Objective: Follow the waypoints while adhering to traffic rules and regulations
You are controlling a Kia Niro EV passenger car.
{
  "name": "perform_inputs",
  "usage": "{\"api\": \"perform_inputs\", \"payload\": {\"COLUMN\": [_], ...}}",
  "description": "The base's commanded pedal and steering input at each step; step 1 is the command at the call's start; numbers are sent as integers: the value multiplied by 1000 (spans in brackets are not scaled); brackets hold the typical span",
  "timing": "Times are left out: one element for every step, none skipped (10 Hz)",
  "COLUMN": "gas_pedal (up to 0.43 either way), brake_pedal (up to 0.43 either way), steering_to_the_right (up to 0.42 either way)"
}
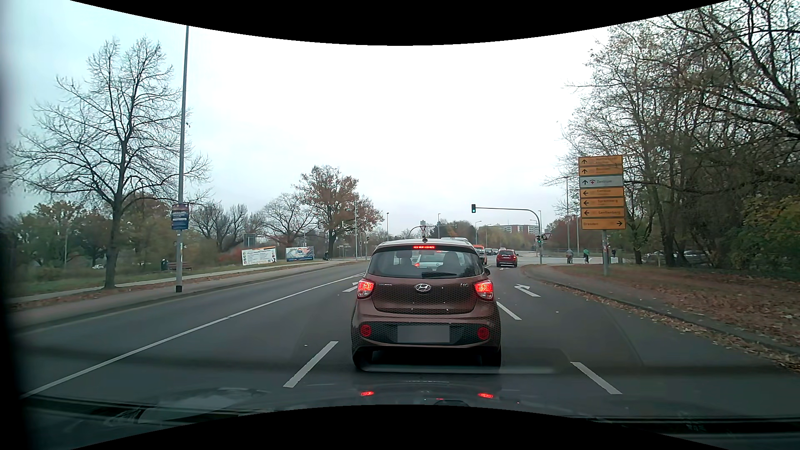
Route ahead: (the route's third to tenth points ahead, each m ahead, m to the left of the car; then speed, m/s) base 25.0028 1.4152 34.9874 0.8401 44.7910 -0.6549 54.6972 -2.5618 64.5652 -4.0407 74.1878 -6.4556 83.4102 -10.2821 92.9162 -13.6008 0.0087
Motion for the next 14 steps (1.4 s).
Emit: {"api": "perform_inputs", "payload": {"gas_pedal": [0,0,0,0,0,0,0,0,0,0,0,0,0,0], "brake_pedal": [360,360,360,360,360,360,360,360,360,360,360,360,360,354], "steering_to_the_right": [20,20,20,21,21,21,20,20,20,21,20,20,20,20]}}
